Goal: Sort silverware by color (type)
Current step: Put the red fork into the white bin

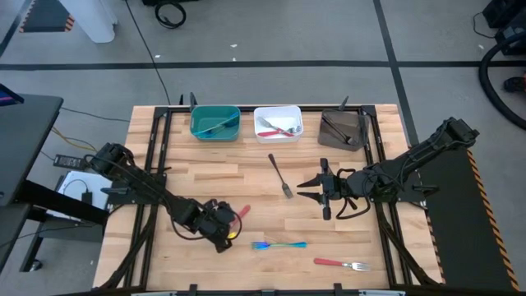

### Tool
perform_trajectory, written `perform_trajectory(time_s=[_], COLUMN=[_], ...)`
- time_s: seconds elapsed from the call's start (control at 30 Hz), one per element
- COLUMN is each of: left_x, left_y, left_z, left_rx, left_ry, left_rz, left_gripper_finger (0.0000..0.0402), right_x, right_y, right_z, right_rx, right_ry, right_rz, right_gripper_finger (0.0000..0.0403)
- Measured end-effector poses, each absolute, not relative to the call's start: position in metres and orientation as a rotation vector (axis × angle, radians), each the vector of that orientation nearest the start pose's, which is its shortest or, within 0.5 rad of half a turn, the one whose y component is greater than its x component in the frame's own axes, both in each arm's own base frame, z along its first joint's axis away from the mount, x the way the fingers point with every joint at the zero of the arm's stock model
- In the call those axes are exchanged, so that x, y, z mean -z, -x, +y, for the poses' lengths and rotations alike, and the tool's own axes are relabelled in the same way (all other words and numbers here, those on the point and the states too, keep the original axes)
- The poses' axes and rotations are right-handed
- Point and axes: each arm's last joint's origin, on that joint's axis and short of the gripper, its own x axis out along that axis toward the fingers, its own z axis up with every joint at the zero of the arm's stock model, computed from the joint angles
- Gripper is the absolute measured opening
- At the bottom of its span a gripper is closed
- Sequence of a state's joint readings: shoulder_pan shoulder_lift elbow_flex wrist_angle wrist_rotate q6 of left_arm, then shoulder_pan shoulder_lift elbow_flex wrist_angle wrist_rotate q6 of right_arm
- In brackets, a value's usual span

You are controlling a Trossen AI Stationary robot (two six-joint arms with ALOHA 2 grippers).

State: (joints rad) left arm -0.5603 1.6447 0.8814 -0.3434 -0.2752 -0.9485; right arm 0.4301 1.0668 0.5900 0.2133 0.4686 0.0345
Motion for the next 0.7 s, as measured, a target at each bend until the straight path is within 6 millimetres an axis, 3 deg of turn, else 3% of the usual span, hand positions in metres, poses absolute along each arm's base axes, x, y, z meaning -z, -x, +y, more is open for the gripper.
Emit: perform_trajectory(time_s=[0.37, 0.7], left_x=[-0.134, -0.131], left_y=[-0.27, -0.272], left_z=[-0.155, -0.151], left_rx=[-0.275, -0.297], left_ry=[0.463, 0.473], left_rz=[1.037, 1.054], left_gripper_finger=[0.0098, 0.0109], right_x=[-0.251, -0.25], right_y=[-0.213, -0.213], right_z=[0.085, 0.085], right_rx=[-0.006, -0.008], right_ry=[0.076, 0.076], right_rz=[0.245, 0.246], right_gripper_finger=[0.0101, 0.0101])
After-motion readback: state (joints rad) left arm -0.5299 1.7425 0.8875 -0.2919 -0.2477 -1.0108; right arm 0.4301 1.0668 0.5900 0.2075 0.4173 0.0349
